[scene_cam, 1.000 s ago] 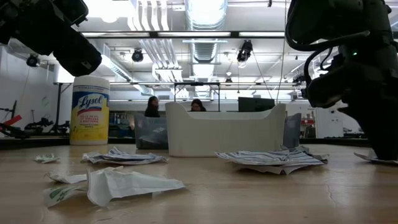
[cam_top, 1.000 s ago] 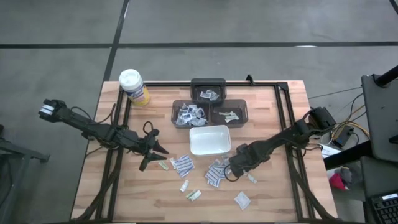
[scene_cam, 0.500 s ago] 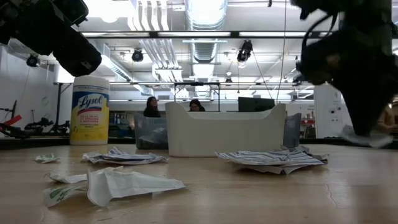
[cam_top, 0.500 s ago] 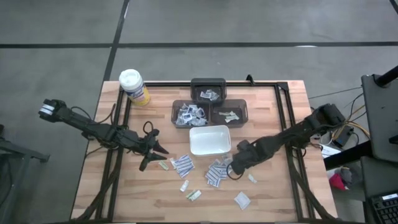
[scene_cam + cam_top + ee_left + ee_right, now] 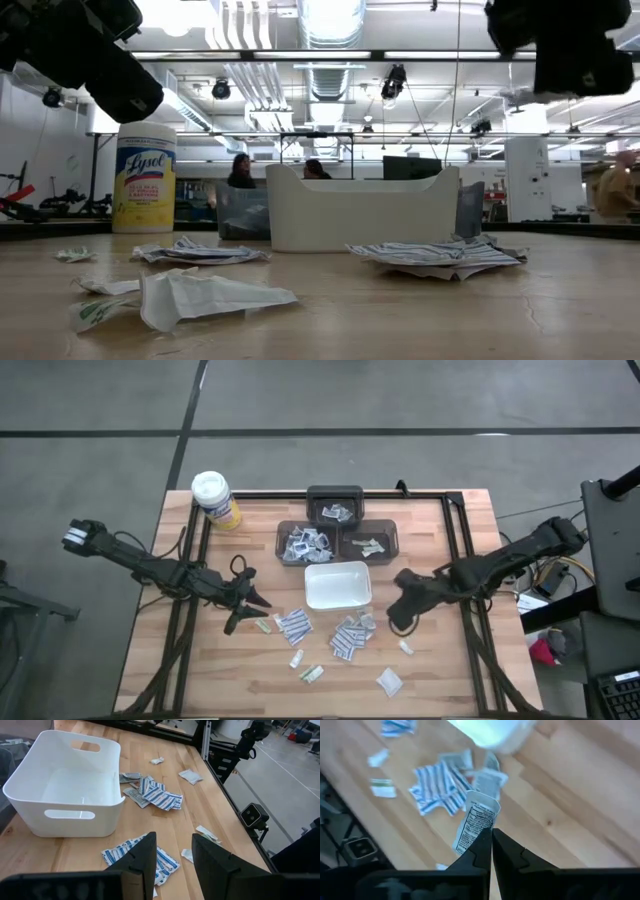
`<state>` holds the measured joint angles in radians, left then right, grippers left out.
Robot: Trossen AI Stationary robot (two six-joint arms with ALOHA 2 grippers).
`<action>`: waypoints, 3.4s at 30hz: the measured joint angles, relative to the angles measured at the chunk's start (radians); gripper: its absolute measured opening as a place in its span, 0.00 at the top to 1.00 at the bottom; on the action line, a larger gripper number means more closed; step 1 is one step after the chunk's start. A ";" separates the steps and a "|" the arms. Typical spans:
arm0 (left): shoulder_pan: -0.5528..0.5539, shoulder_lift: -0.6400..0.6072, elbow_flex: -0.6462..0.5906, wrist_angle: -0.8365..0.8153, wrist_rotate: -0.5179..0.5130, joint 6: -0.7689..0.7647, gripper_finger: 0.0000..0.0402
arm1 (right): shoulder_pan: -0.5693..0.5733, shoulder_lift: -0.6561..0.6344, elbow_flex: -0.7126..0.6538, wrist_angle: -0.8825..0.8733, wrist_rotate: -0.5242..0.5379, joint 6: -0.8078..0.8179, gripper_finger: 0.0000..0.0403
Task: Pick & Place First Aid Supplies
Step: Put the ointment pack into the top black bin
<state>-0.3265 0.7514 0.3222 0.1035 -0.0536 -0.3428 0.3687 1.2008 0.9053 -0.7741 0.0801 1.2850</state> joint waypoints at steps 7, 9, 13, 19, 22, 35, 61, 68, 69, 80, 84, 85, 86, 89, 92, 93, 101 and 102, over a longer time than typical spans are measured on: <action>0.000 0.000 0.000 0.000 0.000 0.000 0.71 | 0.000 -0.109 0.000 0.041 0.112 -0.185 0.98; 0.000 0.000 0.000 0.000 0.000 0.000 0.71 | 0.000 -0.126 0.000 0.079 0.148 -0.253 0.98; 0.000 0.000 0.000 0.000 0.000 0.000 0.71 | 0.000 -0.139 0.001 0.161 0.231 -0.393 0.98; 0.000 0.000 0.000 0.000 0.000 -0.001 0.71 | -0.015 -0.138 0.001 0.262 0.388 -0.575 0.98; 0.000 0.000 0.000 0.000 0.000 -0.001 0.71 | -0.048 -0.138 0.001 0.308 0.453 -0.664 0.98; 0.000 0.000 0.000 0.000 0.000 -0.001 0.71 | -0.370 -0.137 0.001 0.511 0.410 -1.218 0.98; 0.000 0.000 0.000 -0.001 0.000 0.004 0.71 | -0.945 0.233 0.154 0.717 -0.210 -1.666 0.98; 0.000 0.000 0.000 -0.001 0.000 0.005 0.71 | -0.982 0.470 0.429 0.462 -0.221 -1.820 0.98; 0.000 0.000 0.000 -0.001 0.000 0.005 0.71 | -0.986 0.507 0.475 0.409 -0.221 -1.847 0.98; 0.000 0.000 0.000 -0.001 0.000 0.006 0.71 | -1.012 0.845 0.952 -0.083 -0.220 -2.104 0.98; 0.000 0.000 0.000 -0.001 -0.016 0.007 0.71 | -1.011 0.955 1.116 -0.237 -0.221 -2.164 0.98; 0.000 0.000 0.000 0.000 -0.026 0.007 0.71 | -1.011 0.981 1.153 -0.265 -0.221 -2.171 0.98; 0.000 0.000 0.000 -0.001 -0.035 0.008 0.71 | -1.011 1.008 1.189 -0.297 -0.220 -2.181 0.98; 0.000 0.000 0.000 -0.001 -0.047 0.008 0.71 | -1.011 1.080 1.289 -0.385 -0.220 -2.205 0.98; 0.000 0.000 0.000 -0.001 -0.053 0.007 0.71 | -1.012 1.140 1.370 -0.453 -0.219 -2.213 0.98; 0.000 0.000 0.000 -0.001 -0.053 0.007 0.71 | -1.012 1.156 1.393 -0.468 -0.220 -2.215 0.98; 0.000 0.000 0.000 0.000 -0.059 0.007 0.71 | -1.013 1.223 1.432 -0.512 -0.218 -2.221 0.98; 0.000 0.000 0.000 -0.001 -0.061 0.007 0.71 | -1.013 1.225 1.432 -0.514 -0.218 -2.221 0.98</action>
<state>-0.3264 0.7517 0.3222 0.1028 -0.1150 -0.3355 -0.6441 2.4259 2.3371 -1.2884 -0.1376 -0.9362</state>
